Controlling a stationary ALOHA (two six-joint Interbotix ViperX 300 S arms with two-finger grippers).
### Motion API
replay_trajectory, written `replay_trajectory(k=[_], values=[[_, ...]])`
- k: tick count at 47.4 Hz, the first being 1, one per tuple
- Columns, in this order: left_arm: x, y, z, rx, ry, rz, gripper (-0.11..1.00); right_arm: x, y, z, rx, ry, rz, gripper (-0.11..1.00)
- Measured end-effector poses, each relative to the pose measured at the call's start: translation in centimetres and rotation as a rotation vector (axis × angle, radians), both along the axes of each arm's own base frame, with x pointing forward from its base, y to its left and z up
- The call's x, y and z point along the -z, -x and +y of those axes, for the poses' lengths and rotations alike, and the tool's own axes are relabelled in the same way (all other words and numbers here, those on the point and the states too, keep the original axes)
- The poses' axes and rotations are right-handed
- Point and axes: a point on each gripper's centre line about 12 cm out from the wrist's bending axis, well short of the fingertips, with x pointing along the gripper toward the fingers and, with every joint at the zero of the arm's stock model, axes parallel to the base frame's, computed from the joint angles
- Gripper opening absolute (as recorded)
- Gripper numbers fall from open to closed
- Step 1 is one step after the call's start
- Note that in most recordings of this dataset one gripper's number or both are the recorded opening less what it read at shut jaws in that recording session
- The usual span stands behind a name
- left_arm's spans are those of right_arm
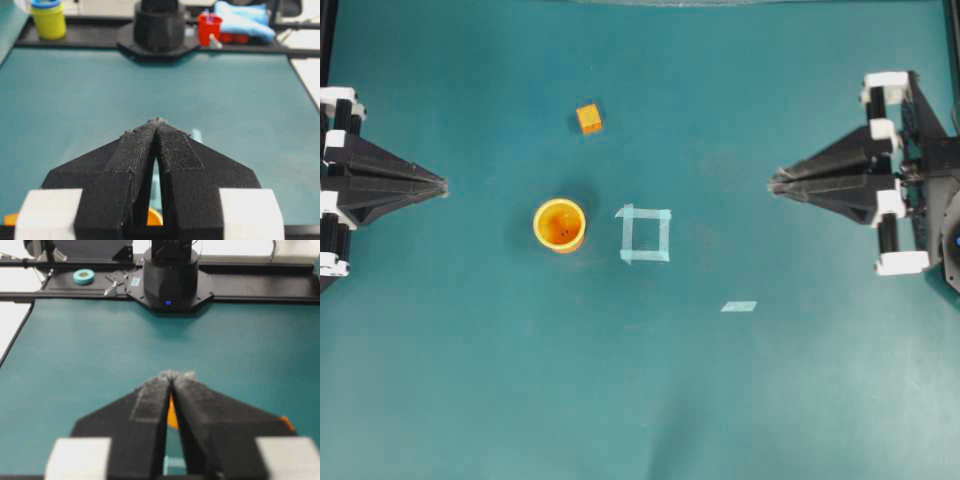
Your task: Lift the orange block with right arm.
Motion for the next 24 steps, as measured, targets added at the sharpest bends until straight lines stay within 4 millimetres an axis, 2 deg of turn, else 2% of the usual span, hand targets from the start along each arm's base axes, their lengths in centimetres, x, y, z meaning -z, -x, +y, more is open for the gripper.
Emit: replay_trajectory(k=[11, 24], values=[[0.0, 0.0, 0.0, 0.000, 0.003, 0.000, 0.00, -0.5, -2.4, -0.3, 0.009, 0.001, 0.021, 0.47], [0.0, 0.0, 0.0, 0.000, 0.003, 0.000, 0.00, 0.2, -5.9, -1.6, 0.046, 0.014, 0.109, 0.61]])
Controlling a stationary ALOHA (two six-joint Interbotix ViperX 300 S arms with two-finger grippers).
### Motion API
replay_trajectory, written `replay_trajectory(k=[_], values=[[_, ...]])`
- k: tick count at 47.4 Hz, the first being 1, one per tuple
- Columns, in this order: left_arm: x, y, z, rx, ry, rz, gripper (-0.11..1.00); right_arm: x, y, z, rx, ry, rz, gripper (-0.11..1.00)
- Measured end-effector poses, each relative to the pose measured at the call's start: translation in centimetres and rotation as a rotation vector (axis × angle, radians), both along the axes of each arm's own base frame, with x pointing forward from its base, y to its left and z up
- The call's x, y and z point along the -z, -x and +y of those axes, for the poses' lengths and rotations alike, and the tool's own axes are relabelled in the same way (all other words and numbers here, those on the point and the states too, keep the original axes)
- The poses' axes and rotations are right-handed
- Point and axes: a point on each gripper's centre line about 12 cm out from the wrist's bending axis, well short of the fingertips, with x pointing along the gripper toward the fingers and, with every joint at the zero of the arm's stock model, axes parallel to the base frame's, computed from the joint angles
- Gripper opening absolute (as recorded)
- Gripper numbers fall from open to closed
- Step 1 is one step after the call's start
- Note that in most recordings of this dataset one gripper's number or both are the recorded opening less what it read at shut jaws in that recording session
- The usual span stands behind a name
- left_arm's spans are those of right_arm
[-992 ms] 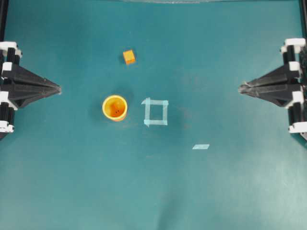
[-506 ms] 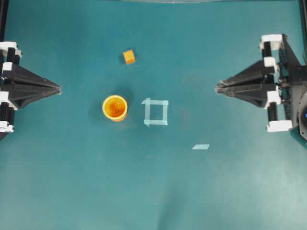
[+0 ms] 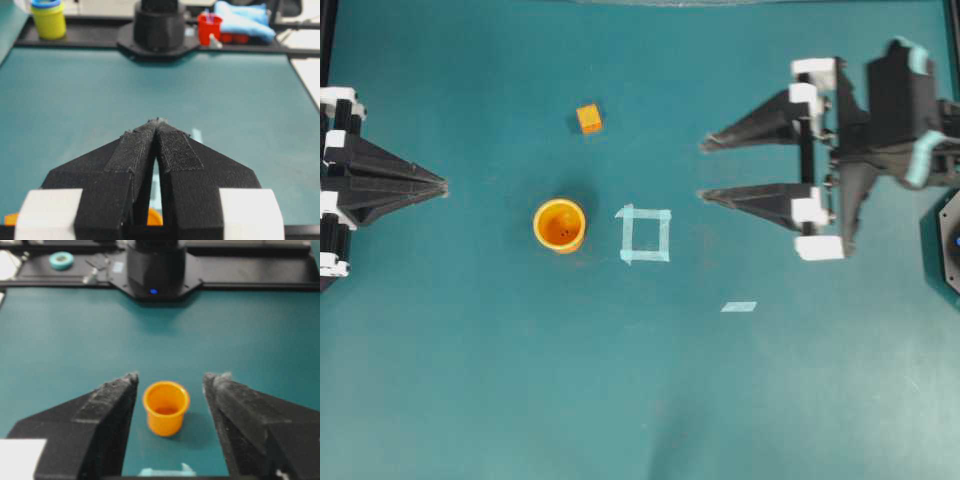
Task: Lift the orange block with right arm.
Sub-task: 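Swing the right gripper open toward the orange cube at top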
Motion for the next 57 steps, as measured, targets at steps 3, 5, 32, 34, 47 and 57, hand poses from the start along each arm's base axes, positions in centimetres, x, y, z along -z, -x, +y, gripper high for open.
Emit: replay_trajectory(k=[3, 5, 32, 34, 47, 57], values=[[-0.1, 0.0, 0.0, 0.000, 0.000, -0.003, 0.00, 0.2, -0.8, -0.5, 0.011, 0.006, 0.023, 0.62], [0.0, 0.0, 0.0, 0.000, -0.002, 0.000, 0.00, 0.3, -1.4, -0.9, 0.020, 0.012, 0.044, 0.63], [-0.1, 0.0, 0.0, 0.000, -0.002, -0.002, 0.00, 2.8, -9.1, -8.0, 0.220, -0.129, 0.314, 0.63], [0.0, 0.0, 0.0, 0.000, 0.000, 0.000, 0.00, 3.0, -9.8, -8.3, 0.241, -0.168, 0.333, 0.63], [0.0, 0.0, 0.0, 0.000, 0.000, 0.000, 0.00, 4.1, -12.7, -9.6, 0.360, -0.368, 0.409, 0.62], [0.0, 0.0, 0.0, 0.002, -0.002, 0.000, 0.00, 5.8, -13.8, -10.0, 0.460, -0.526, 0.435, 0.62]])
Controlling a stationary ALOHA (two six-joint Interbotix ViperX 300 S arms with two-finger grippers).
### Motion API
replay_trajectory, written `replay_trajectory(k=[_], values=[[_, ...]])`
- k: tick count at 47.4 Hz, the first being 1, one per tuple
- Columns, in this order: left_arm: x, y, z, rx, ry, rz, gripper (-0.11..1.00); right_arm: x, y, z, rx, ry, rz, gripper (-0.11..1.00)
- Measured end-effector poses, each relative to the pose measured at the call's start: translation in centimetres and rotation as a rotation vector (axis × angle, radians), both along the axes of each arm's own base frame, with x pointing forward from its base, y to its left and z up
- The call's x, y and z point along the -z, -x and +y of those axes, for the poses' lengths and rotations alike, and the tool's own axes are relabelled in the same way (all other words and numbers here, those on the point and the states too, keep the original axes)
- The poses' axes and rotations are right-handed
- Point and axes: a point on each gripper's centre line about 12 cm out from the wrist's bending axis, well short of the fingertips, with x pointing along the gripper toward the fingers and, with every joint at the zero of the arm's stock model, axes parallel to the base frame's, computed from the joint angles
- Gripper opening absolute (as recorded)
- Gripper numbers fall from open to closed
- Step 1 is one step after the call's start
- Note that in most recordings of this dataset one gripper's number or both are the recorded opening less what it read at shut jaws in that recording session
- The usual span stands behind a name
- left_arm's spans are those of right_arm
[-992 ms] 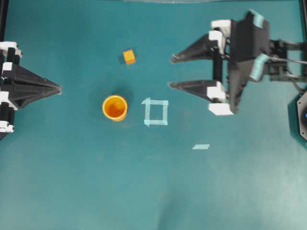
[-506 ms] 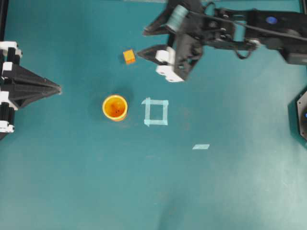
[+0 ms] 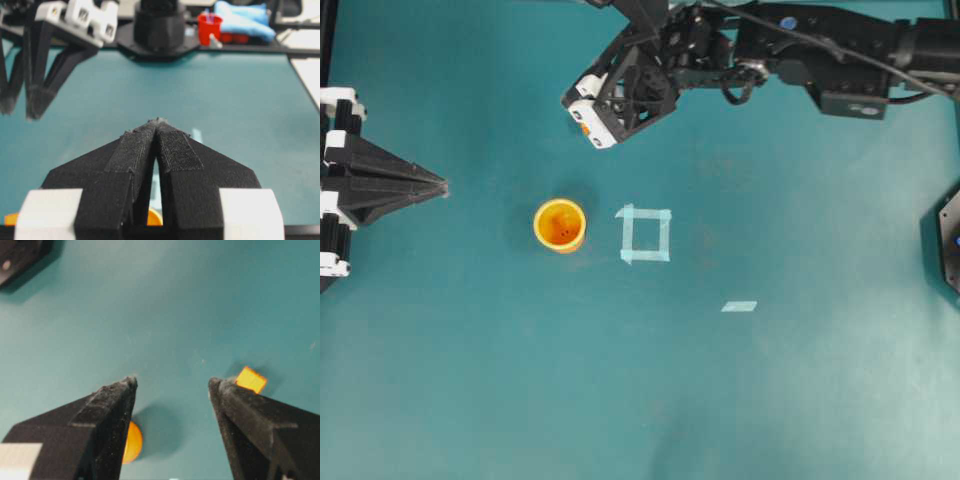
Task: Lift the orange block with right arm.
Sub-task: 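Swing the right gripper open toward the orange cube at top, then lower the open right gripper around the orange cube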
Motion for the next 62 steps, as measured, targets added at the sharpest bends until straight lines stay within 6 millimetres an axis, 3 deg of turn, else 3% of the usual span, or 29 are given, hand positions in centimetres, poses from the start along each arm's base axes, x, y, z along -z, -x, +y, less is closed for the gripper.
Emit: replay_trajectory(k=[19, 62], values=[[-0.1, 0.0, 0.0, -0.002, 0.000, -0.002, 0.00, 5.4, -0.2, -1.0, 0.204, -0.140, 0.137, 0.62], [-0.1, 0.0, 0.0, -0.002, 0.000, -0.002, 0.00, 11.4, -3.3, -2.6, 0.228, -0.091, 0.229, 0.62]])
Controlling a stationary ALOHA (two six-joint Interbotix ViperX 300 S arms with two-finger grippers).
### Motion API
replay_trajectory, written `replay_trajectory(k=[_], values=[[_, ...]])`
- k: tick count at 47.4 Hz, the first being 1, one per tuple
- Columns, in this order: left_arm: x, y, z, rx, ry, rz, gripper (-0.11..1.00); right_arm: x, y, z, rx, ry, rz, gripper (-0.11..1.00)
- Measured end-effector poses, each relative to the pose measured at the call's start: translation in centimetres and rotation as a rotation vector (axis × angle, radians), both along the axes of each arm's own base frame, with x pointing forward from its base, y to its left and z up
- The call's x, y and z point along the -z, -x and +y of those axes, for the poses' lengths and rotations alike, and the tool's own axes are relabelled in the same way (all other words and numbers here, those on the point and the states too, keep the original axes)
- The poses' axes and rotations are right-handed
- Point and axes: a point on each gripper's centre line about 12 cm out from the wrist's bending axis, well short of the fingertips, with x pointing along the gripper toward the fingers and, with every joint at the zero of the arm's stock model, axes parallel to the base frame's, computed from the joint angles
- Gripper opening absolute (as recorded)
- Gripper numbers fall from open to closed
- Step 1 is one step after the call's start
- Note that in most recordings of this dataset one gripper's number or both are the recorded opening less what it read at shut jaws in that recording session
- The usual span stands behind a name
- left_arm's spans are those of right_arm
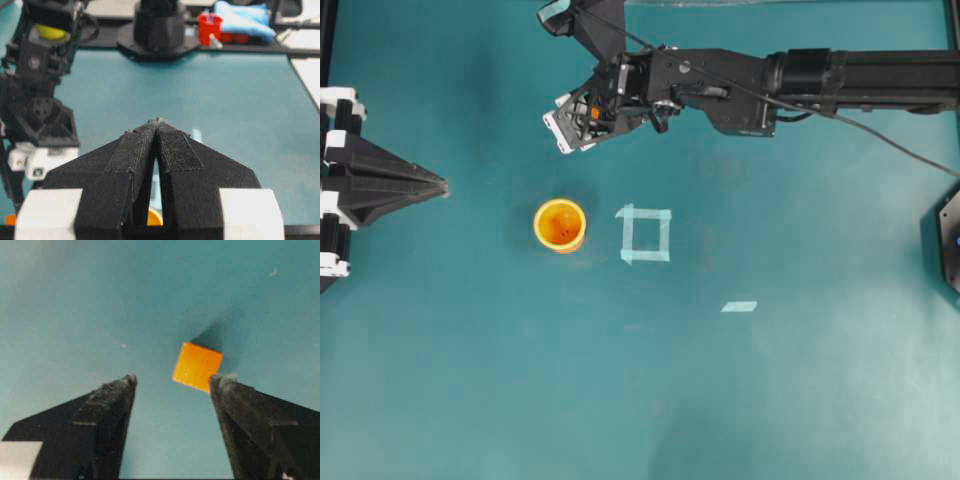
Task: Lift the orange block with right arm.
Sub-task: 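Lower the open right gripper around the orange cube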
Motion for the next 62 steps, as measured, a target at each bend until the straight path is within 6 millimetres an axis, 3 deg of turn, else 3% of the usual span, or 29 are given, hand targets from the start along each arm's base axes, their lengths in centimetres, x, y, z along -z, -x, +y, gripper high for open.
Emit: replay_trajectory(k=[23, 46, 62], values=[[0.0, 0.0, 0.0, 0.000, 0.002, 0.000, 0.00, 3.1, -0.2, -0.1, -0.003, -0.008, 0.049, 0.62], [0.4, -0.3, 0.0, 0.000, 0.001, 0.018, 0.00, 2.9, -0.5, -1.9, 0.016, 0.016, 0.038, 0.62], [0.4, -0.3, 0.0, 0.000, 0.000, 0.020, 0.00, 3.7, -0.5, -2.0, 0.018, 0.012, 0.052, 0.62]])
